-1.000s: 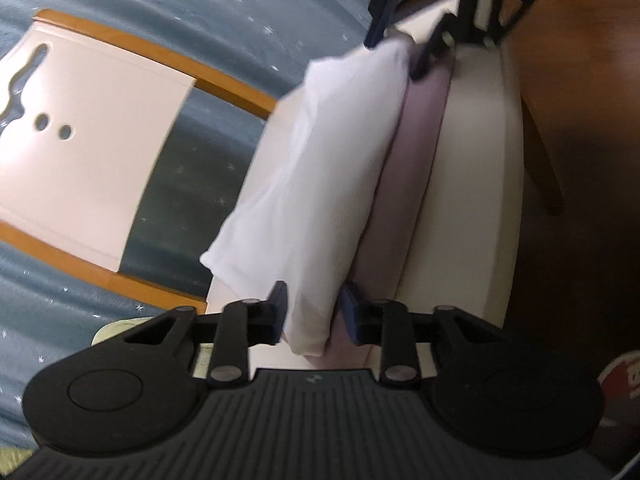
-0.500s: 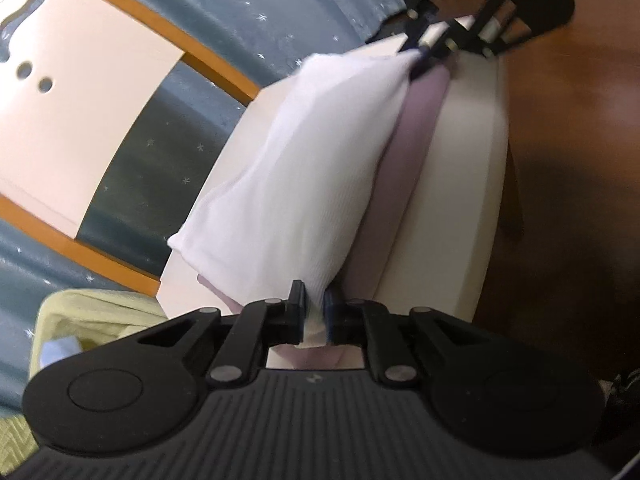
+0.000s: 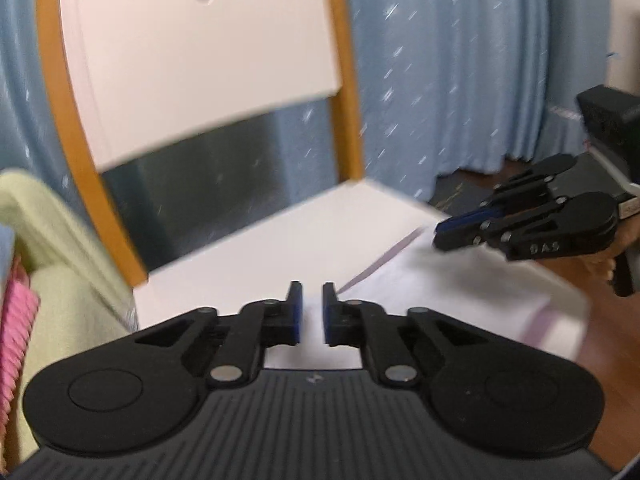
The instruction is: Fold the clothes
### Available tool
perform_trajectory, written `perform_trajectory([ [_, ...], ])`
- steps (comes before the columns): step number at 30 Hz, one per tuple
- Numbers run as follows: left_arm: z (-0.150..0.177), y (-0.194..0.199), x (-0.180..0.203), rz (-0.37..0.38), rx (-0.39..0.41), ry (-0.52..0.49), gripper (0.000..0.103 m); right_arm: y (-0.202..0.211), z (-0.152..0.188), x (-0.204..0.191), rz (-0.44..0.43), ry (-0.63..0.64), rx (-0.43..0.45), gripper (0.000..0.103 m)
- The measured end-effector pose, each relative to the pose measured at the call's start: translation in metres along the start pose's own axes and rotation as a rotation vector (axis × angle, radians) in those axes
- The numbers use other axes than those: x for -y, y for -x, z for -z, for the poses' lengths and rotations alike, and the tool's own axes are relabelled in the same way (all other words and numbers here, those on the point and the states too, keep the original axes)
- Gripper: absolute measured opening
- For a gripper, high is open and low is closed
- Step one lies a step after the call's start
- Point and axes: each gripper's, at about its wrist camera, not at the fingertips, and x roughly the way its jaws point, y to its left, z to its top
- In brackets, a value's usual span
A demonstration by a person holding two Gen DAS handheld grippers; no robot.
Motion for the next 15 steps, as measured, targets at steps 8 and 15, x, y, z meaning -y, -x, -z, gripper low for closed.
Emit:
perform_trajectory([
  [8, 0.022, -0.038, -0.036, 0.024, -0.072, 0.226, 0.001, -0.032, 0.014, 0.025, 0.008, -0.088, -0.060, 0.001],
  [15, 0.008, -0.039, -0.045, 0.046, -0.052, 0.287, 0.001, -0.021, 0.002, 0.033, 0.015, -0.134, 0.026, 0.011],
])
